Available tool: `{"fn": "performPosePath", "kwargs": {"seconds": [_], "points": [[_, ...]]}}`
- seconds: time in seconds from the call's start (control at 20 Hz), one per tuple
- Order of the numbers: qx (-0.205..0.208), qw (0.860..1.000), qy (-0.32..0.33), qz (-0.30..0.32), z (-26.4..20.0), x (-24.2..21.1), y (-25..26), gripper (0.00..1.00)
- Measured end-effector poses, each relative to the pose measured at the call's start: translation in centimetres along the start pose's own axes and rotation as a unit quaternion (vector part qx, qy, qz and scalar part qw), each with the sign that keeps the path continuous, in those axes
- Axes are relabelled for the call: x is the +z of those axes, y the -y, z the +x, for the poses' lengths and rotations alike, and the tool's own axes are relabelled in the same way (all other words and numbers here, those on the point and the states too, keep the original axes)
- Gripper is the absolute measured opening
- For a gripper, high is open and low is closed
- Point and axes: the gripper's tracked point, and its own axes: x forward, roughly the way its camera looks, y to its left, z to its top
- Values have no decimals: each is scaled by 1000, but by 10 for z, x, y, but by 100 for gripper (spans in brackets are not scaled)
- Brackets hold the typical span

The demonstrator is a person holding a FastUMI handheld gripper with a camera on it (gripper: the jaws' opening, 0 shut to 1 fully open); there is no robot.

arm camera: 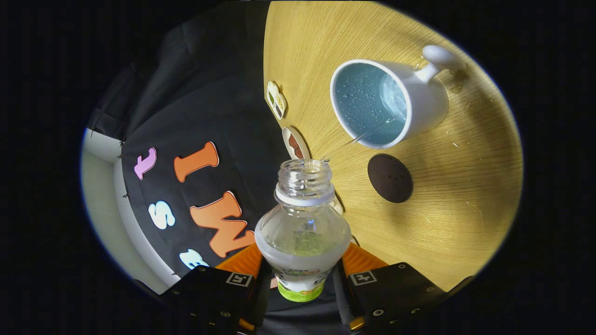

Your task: Take the bottle from table, then pour the juice into the cup, finally place the bottle on the coaster

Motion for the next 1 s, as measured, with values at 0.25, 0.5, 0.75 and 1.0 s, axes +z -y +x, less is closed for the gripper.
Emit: {"fn": "performPosePath", "kwargs": {"seconds": [0.25,0.5,0.75,1.0], "points": [[2,1000,2,5,1,1,-2,61],[3,1000,1,19,-1,-1,-8,61],[4,1000,3,25,-3,3,-12,61],[4,999,1,36,-5,2,-15,61]]}}
